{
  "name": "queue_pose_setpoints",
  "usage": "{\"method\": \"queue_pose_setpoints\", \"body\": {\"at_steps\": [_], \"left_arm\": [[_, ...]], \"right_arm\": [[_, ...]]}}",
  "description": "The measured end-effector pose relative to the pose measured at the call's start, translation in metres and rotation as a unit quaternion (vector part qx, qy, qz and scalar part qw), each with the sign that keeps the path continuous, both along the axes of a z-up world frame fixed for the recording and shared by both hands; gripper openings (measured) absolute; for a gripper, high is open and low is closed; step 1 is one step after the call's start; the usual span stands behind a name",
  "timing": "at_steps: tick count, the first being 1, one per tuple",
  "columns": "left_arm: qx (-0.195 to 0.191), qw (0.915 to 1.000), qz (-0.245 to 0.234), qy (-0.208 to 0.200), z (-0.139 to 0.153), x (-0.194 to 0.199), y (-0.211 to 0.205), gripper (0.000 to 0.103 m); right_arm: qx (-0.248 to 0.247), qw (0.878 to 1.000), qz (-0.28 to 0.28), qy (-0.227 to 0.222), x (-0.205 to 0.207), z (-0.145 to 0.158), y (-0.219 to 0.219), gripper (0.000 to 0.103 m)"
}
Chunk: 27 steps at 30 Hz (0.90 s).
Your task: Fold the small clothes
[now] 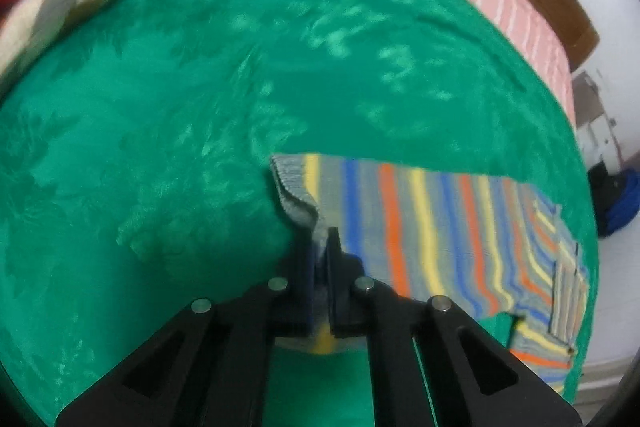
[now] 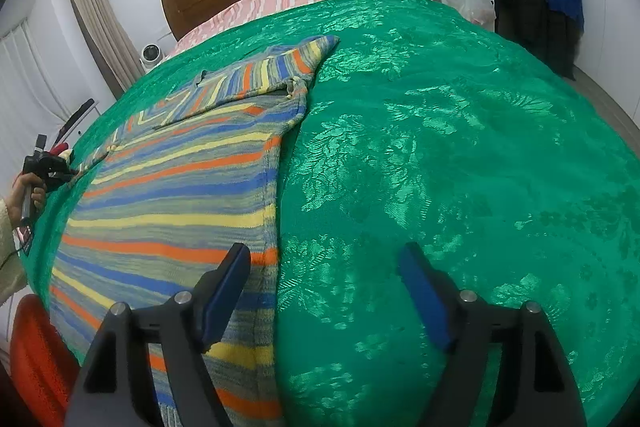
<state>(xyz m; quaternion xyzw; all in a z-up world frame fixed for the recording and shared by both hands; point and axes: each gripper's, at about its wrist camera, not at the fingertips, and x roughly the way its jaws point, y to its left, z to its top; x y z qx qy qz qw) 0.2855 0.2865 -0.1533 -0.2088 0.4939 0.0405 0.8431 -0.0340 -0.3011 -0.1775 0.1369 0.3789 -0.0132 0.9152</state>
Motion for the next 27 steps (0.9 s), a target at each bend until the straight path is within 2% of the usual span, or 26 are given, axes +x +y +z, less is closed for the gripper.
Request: {"method": "queue_pose_setpoints", "body": {"at_steps": [3, 6, 7, 8, 10, 13, 16, 17, 18, 19, 20, 24, 27], "left_arm": [[0.019, 0.9977, -0.047, -0.044, 0.044, 0.000, -0.032, 0.002], [0.029, 0.9873, -0.123, -0.096, 0.098, 0.001, -0.090, 0.002], [0.031, 0.9788, -0.165, -0.118, 0.121, -0.001, -0.125, 0.002], [0.032, 0.9741, -0.185, -0.127, 0.131, -0.002, -0.143, 0.002], [0.032, 0.9568, -0.247, -0.149, 0.154, -0.007, -0.203, 0.002], [0.009, 0.9361, -0.315, -0.156, 0.159, -0.015, -0.282, 0.002], [0.017, 0.9264, -0.345, -0.150, 0.141, -0.016, -0.342, 0.005], [0.027, 0.9254, -0.350, -0.142, 0.131, -0.014, -0.357, 0.019], [0.033, 0.9245, -0.361, -0.119, 0.117, -0.010, -0.374, 0.054], [0.045, 0.9275, -0.360, -0.090, 0.101, -0.006, -0.387, 0.068], [0.050, 0.9305, -0.353, -0.083, 0.093, -0.007, -0.390, 0.072], [0.019, 0.9412, -0.324, -0.093, 0.083, -0.007, -0.358, 0.072], [0.053, 0.9578, -0.271, -0.080, 0.073, 0.008, -0.316, 0.072]], "right_arm": [[0.009, 1.000, -0.002, -0.003, -0.001, 0.000, -0.002, 0.078], [0.023, 1.000, -0.006, -0.006, -0.002, 0.000, -0.004, 0.078], [0.025, 1.000, -0.006, -0.006, -0.002, 0.000, -0.005, 0.078], [0.028, 1.000, -0.007, -0.007, -0.002, 0.000, -0.005, 0.078], [0.030, 0.999, -0.006, -0.009, -0.002, 0.000, -0.006, 0.078], [0.033, 0.999, -0.003, -0.011, -0.003, 0.000, -0.007, 0.078], [0.034, 0.999, 0.001, -0.013, -0.005, -0.001, -0.008, 0.078], [0.034, 0.999, 0.002, -0.013, -0.006, -0.001, -0.007, 0.078], [0.033, 0.999, 0.003, -0.013, -0.006, 0.000, -0.007, 0.078], [0.033, 0.999, 0.003, -0.012, -0.007, 0.000, -0.007, 0.078], [0.034, 0.999, 0.004, -0.012, -0.007, 0.000, -0.008, 0.078], [0.042, 0.999, 0.002, -0.016, -0.014, 0.003, -0.012, 0.078], [0.046, 0.999, 0.001, -0.015, -0.016, 0.001, -0.017, 0.078]]}}
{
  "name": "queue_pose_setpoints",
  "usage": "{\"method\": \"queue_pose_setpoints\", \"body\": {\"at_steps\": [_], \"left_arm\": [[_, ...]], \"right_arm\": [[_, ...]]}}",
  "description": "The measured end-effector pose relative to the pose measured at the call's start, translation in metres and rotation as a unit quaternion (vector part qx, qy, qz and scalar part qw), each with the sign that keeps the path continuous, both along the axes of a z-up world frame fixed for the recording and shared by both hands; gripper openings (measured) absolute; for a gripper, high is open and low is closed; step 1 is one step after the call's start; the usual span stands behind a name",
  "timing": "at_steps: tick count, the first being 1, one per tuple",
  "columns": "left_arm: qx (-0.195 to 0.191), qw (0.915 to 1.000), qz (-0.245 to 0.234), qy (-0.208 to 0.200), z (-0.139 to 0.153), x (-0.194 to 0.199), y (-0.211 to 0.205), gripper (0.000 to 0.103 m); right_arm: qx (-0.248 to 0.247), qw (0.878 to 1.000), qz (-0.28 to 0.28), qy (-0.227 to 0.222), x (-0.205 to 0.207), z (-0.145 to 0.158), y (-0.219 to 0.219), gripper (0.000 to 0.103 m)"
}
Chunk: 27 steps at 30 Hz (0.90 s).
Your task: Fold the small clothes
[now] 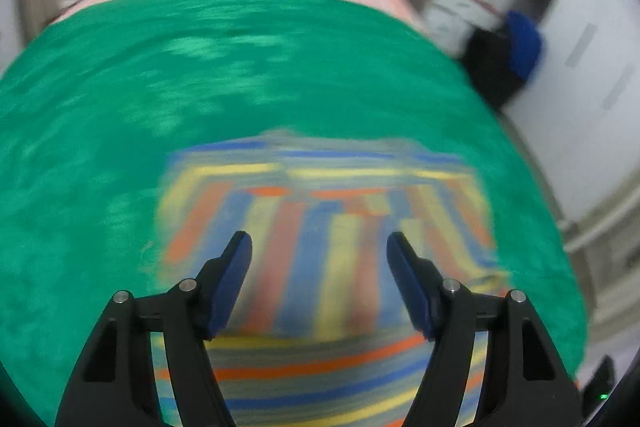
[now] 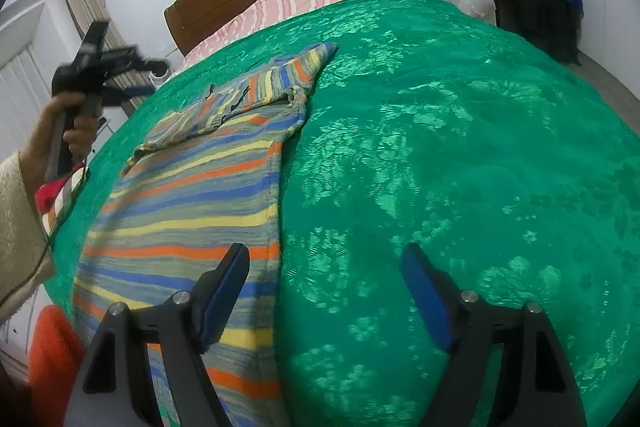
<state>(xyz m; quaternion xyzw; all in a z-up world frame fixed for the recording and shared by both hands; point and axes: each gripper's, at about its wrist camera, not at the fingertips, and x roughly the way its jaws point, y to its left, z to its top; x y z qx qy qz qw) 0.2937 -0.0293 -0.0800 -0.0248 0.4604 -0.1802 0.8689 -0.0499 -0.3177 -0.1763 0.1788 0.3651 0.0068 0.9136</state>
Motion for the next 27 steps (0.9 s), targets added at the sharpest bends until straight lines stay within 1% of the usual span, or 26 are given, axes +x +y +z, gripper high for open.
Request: {"method": "queue_pose_setpoints", "body": {"at_steps": [1, 3, 4, 5, 7, 8, 9, 10, 11, 12, 13, 15, 16, 17, 18, 19, 20, 21, 23, 24, 27], "left_arm": [[0.017, 0.9996, 0.022, 0.006, -0.007, 0.005, 0.020, 0.072], [0.024, 0.9982, 0.048, 0.027, -0.022, 0.015, 0.051, 0.070], [0.009, 0.9967, 0.058, 0.055, -0.034, 0.020, 0.068, 0.069], [-0.005, 0.9957, 0.058, 0.072, -0.041, 0.027, 0.073, 0.069], [-0.048, 0.9908, 0.046, 0.118, -0.062, 0.033, 0.081, 0.066], [-0.056, 0.9896, 0.038, 0.126, -0.069, 0.036, 0.077, 0.062], [-0.056, 0.9897, 0.034, 0.127, -0.073, 0.035, 0.074, 0.045], [-0.050, 0.9911, 0.027, 0.120, -0.077, 0.034, 0.068, 0.019], [-0.030, 0.9926, 0.031, 0.113, -0.078, 0.032, 0.063, 0.004], [-0.012, 0.9935, 0.057, 0.098, -0.078, 0.030, 0.066, 0.004], [-0.020, 0.9920, 0.083, 0.093, -0.080, 0.028, 0.073, 0.003], [-0.029, 0.9889, 0.115, 0.089, -0.080, 0.024, 0.087, 0.004], [-0.032, 0.9893, 0.111, 0.089, -0.084, 0.022, 0.091, 0.004], [-0.021, 0.9912, 0.093, 0.092, -0.086, 0.020, 0.086, 0.005], [-0.008, 0.9926, 0.079, 0.092, -0.087, 0.018, 0.083, 0.009], [0.016, 0.9941, 0.059, 0.090, -0.083, 0.016, 0.076, 0.011], [0.023, 0.9941, 0.056, 0.090, -0.081, 0.018, 0.074, 0.021], [0.020, 0.9943, 0.059, 0.087, -0.073, 0.020, 0.076, 0.039], [-0.002, 0.9949, 0.075, 0.067, -0.060, 0.029, 0.086, 0.060], [-0.016, 0.9945, 0.087, 0.056, -0.052, 0.038, 0.089, 0.061], [-0.035, 0.9938, 0.087, 0.060, -0.047, 0.061, 0.083, 0.060]], "right_arm": [[0.001, 1.000, -0.001, 0.000, 0.002, 0.000, -0.001, 0.078], [-0.001, 1.000, -0.005, 0.001, 0.006, 0.000, 0.001, 0.078], [-0.004, 1.000, -0.005, 0.002, 0.007, 0.000, 0.002, 0.078], [-0.008, 1.000, -0.006, 0.003, 0.008, 0.000, 0.004, 0.078], [-0.017, 1.000, -0.005, 0.004, 0.009, -0.001, 0.008, 0.078], [-0.023, 1.000, -0.004, 0.005, 0.009, -0.001, 0.010, 0.078], [-0.027, 1.000, -0.004, 0.007, 0.010, -0.001, 0.011, 0.078], [-0.032, 0.999, -0.003, 0.008, 0.010, -0.001, 0.013, 0.078], [-0.036, 0.999, -0.003, 0.009, 0.010, -0.001, 0.014, 0.078], [-0.038, 0.999, -0.003, 0.010, 0.010, -0.001, 0.014, 0.078], [-0.040, 0.999, -0.003, 0.011, 0.010, -0.001, 0.014, 0.078], [-0.040, 0.999, -0.002, 0.010, 0.010, -0.001, 0.014, 0.078], [-0.041, 0.999, -0.001, 0.009, 0.010, -0.002, 0.014, 0.078], [-0.043, 0.999, 0.001, 0.009, 0.010, -0.003, 0.014, 0.078], [-0.044, 0.999, 0.003, 0.010, 0.011, -0.004, 0.014, 0.078], [-0.045, 0.999, 0.004, 0.010, 0.011, -0.005, 0.015, 0.079], [-0.046, 0.999, 0.006, 0.010, 0.012, -0.005, 0.015, 0.080], [-0.047, 0.999, 0.006, 0.009, 0.012, -0.005, 0.015, 0.081], [-0.045, 0.999, 0.005, 0.009, 0.012, -0.005, 0.015, 0.081], [-0.042, 0.999, 0.004, 0.008, 0.012, -0.005, 0.015, 0.081], [-0.040, 0.999, 0.004, 0.008, 0.012, -0.004, 0.014, 0.081]]}}
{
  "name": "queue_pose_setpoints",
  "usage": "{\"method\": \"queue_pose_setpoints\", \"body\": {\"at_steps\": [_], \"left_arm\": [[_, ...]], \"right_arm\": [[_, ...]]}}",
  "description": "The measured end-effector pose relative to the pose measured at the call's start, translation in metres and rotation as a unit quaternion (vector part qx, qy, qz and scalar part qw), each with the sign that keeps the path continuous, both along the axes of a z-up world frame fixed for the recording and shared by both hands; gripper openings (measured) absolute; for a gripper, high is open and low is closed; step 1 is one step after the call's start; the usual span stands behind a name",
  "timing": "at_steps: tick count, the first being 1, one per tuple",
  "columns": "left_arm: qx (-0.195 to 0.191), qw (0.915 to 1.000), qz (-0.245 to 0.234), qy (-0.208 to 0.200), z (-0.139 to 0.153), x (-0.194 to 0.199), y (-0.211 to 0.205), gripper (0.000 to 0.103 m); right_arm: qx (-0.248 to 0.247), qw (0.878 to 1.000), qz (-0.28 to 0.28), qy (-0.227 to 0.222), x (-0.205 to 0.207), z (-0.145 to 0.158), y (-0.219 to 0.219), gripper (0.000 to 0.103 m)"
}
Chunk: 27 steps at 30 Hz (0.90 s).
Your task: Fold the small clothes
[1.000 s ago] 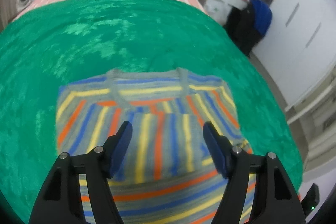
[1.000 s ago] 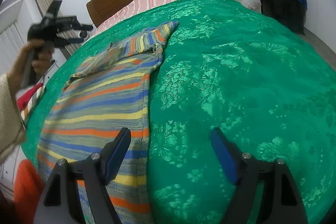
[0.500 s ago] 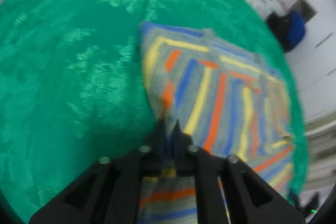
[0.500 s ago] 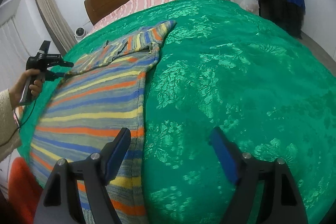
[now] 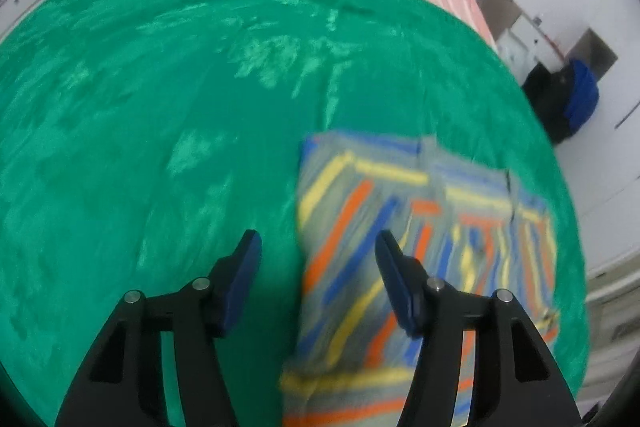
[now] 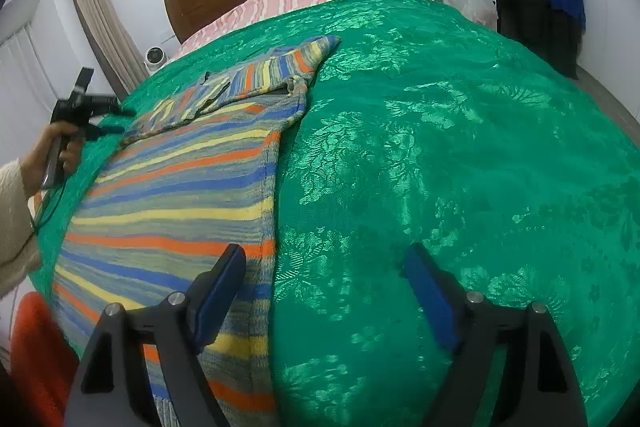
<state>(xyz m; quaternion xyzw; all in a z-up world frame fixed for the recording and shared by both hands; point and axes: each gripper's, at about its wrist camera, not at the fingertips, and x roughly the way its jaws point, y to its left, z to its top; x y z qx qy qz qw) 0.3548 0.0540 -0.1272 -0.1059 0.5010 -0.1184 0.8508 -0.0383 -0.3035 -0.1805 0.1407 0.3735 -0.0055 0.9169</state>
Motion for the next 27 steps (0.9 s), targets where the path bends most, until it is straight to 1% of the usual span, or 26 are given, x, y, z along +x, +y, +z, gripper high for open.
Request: {"method": "queue_pose_setpoints", "body": {"at_steps": [1, 2, 3, 4, 5, 6, 7, 8, 9, 10, 11, 13, 14, 15, 17, 18, 19, 20, 21, 22, 25, 26, 27], "left_arm": [[0.003, 0.9999, -0.010, 0.010, -0.004, 0.011, -0.007, 0.059], [0.010, 0.9993, -0.022, 0.029, -0.012, 0.021, -0.015, 0.054], [0.011, 0.9987, -0.029, 0.040, -0.019, 0.025, -0.012, 0.021], [0.018, 0.9980, -0.032, 0.052, -0.027, 0.029, -0.015, 0.002], [0.037, 0.9985, -0.010, 0.040, -0.028, 0.030, -0.013, 0.002], [0.052, 0.9981, 0.025, 0.021, -0.026, 0.031, -0.005, 0.002], [0.050, 0.9975, 0.048, 0.015, -0.027, 0.031, 0.000, 0.002], [0.040, 0.9971, 0.062, 0.022, -0.031, 0.031, 0.006, 0.002], [0.026, 0.9972, 0.063, 0.031, -0.038, 0.030, 0.009, 0.002], [0.031, 0.9978, 0.054, 0.024, -0.037, 0.027, 0.008, 0.003], [0.039, 0.9979, 0.048, 0.019, -0.034, 0.025, 0.007, 0.007], [0.055, 0.9973, 0.046, 0.016, -0.024, 0.017, 0.009, 0.024], [0.058, 0.9970, 0.049, 0.013, -0.018, 0.011, 0.012, 0.047], [0.056, 0.9973, 0.047, 0.001, -0.010, 0.000, 0.016, 0.065], [0.058, 0.9974, 0.030, -0.030, -0.003, -0.025, 0.022, 0.076], [0.076, 0.9964, 0.012, -0.034, -0.005, -0.039, 0.021, 0.076], [0.101, 0.9946, 0.003, -0.025, -0.013, -0.045, 0.018, 0.076], [0.141, 0.9900, -0.003, -0.003, -0.029, -0.050, 0.016, 0.075], [0.149, 0.9889, -0.005, 0.006, -0.039, -0.052, 0.018, 0.076], [0.134, 0.9909, 0.000, -0.004, -0.039, -0.055, 0.023, 0.076], [0.109, 0.9933, 0.037, 0.004, -0.025, -0.067, 0.041, 0.076], [0.092, 0.9949, 0.041, -0.001, -0.014, -0.078, 0.049, 0.077], [0.085, 0.9956, 0.037, -0.006, -0.010, -0.086, 0.053, 0.077]], "right_arm": [[-0.002, 1.000, 0.000, 0.000, 0.000, 0.000, 0.001, 0.081], [-0.006, 1.000, 0.001, 0.001, 0.001, 0.000, 0.002, 0.082], [-0.011, 1.000, 0.003, 0.001, 0.001, -0.001, 0.003, 0.082], [-0.017, 1.000, 0.005, 0.001, 0.002, -0.001, 0.005, 0.082], [-0.023, 1.000, 0.007, 0.002, 0.002, -0.001, 0.007, 0.083], [-0.027, 1.000, 0.008, 0.002, 0.002, -0.002, 0.008, 0.084], [-0.030, 1.000, 0.008, 0.001, 0.002, -0.002, 0.009, 0.085], [-0.033, 0.999, 0.009, 0.002, 0.002, -0.002, 0.010, 0.085], [-0.033, 0.999, 0.009, 0.002, 0.003, -0.003, 0.010, 0.086], [-0.033, 0.999, 0.009, 0.002, 0.004, -0.003, 0.010, 0.087], [-0.033, 0.999, 0.010, 0.002, 0.004, -0.004, 0.011, 0.088], [-0.038, 0.999, 0.012, 0.003, 0.005, -0.003, 0.012, 0.088], [-0.041, 0.999, 0.013, 0.004, 0.005, -0.003, 0.012, 0.088], [-0.040, 0.999, 0.013, 0.004, 0.005, -0.003, 0.012, 0.088], [-0.031, 0.999, 0.012, 0.003, 0.005, 0.000, 0.010, 0.088], [-0.027, 1.000, 0.010, 0.002, 0.005, 0.000, 0.009, 0.088], [-0.023, 1.000, 0.007, 0.001, 0.006, 0.001, 0.008, 0.088], [-0.021, 1.000, 0.005, 0.001, 0.006, 0.001, 0.008, 0.088], [-0.020, 1.000, 0.004, 0.002, 0.007, 0.002, 0.008, 0.088], [-0.021, 1.000, 0.003, 0.004, 0.007, 0.003, 0.008, 0.088], [-0.024, 1.000, -0.001, -0.001, 0.003, 0.013, 0.008, 0.088], [-0.032, 0.999, -0.004, -0.012, 0.000, 0.020, 0.008, 0.088], [-0.038, 0.999, -0.005, -0.018, -0.002, 0.025, 0.007, 0.088]]}}
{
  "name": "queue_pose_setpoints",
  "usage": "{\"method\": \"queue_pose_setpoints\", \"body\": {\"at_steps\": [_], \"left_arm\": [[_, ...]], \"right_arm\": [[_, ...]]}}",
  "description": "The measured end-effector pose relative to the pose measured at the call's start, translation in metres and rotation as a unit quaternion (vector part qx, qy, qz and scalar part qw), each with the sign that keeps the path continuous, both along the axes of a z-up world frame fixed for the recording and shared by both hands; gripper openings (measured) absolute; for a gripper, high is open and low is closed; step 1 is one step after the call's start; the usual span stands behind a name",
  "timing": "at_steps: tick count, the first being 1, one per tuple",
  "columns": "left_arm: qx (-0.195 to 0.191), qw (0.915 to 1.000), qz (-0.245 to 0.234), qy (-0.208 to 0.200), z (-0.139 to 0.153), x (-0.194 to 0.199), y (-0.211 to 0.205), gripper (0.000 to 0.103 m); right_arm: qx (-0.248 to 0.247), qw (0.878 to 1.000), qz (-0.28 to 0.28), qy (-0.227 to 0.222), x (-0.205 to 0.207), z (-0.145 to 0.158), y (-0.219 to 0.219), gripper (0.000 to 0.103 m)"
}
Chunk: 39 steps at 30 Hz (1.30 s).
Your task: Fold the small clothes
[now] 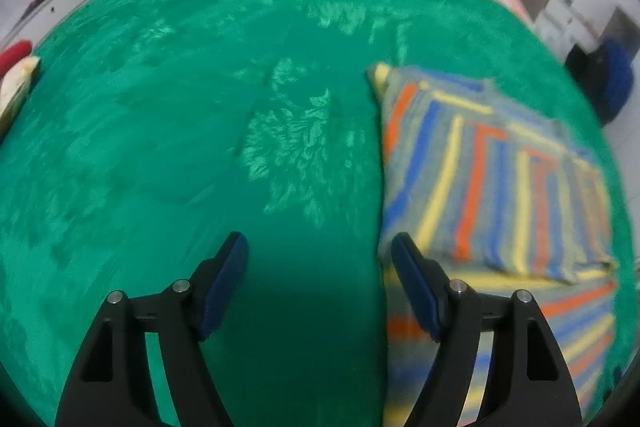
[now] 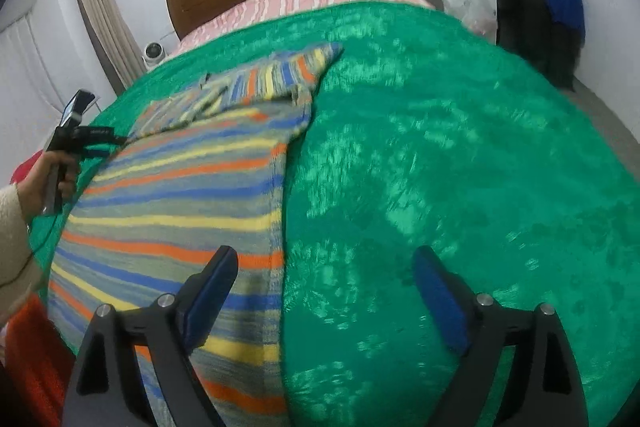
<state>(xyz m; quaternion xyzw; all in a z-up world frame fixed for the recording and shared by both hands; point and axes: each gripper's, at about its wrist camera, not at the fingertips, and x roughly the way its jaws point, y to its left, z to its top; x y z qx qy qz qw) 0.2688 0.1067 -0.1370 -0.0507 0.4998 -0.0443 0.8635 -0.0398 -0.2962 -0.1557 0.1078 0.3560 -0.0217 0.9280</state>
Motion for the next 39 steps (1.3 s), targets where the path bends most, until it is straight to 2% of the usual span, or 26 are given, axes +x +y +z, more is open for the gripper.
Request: {"method": "queue_pose_setpoints", "body": {"at_steps": [1, 3, 7, 10, 15, 17, 19, 22, 24, 26, 39], "left_arm": [[-0.002, 0.9999, -0.008, -0.008, 0.008, -0.016, 0.007, 0.079], [0.011, 0.9996, -0.018, -0.019, 0.018, -0.051, 0.018, 0.090], [0.022, 0.9990, -0.017, -0.036, 0.018, -0.109, 0.037, 0.093], [0.029, 0.9981, -0.003, -0.054, 0.004, -0.141, 0.046, 0.094], [0.035, 0.9978, 0.015, -0.055, -0.027, -0.144, 0.048, 0.097], [0.034, 0.9969, 0.020, -0.068, -0.036, -0.146, 0.049, 0.100], [0.037, 0.9955, 0.021, -0.084, -0.039, -0.149, 0.047, 0.102], [0.049, 0.9948, 0.014, -0.089, -0.044, -0.151, 0.044, 0.103], [0.049, 0.9946, 0.011, -0.091, -0.047, -0.152, 0.044, 0.103], [0.049, 0.9941, 0.009, -0.096, -0.049, -0.153, 0.044, 0.103], [0.063, 0.9921, 0.008, -0.108, -0.052, -0.155, 0.039, 0.103]], "right_arm": [[-0.010, 1.000, -0.003, -0.009, -0.002, 0.007, -0.001, 0.088], [-0.020, 1.000, -0.009, -0.022, -0.004, 0.017, -0.005, 0.088], [-0.018, 0.999, -0.027, -0.033, -0.003, 0.026, -0.017, 0.088], [-0.036, 0.998, -0.027, -0.033, -0.001, 0.028, -0.021, 0.088], [-0.089, 0.995, -0.039, -0.017, 0.014, 0.020, -0.029, 0.088], [-0.107, 0.993, -0.052, -0.006, 0.020, 0.009, -0.033, 0.088], [-0.114, 0.991, -0.065, 0.007, 0.022, -0.003, -0.038, 0.088], [-0.094, 0.991, -0.086, 0.033, 0.023, -0.027, -0.047, 0.090], [-0.098, 0.991, -0.091, 0.016, 0.020, -0.032, -0.048, 0.098], [-0.100, 0.991, -0.090, 0.015, 0.023, -0.035, -0.049, 0.102], [-0.106, 0.991, -0.084, -0.010, 0.021, -0.041, -0.047, 0.103]]}}
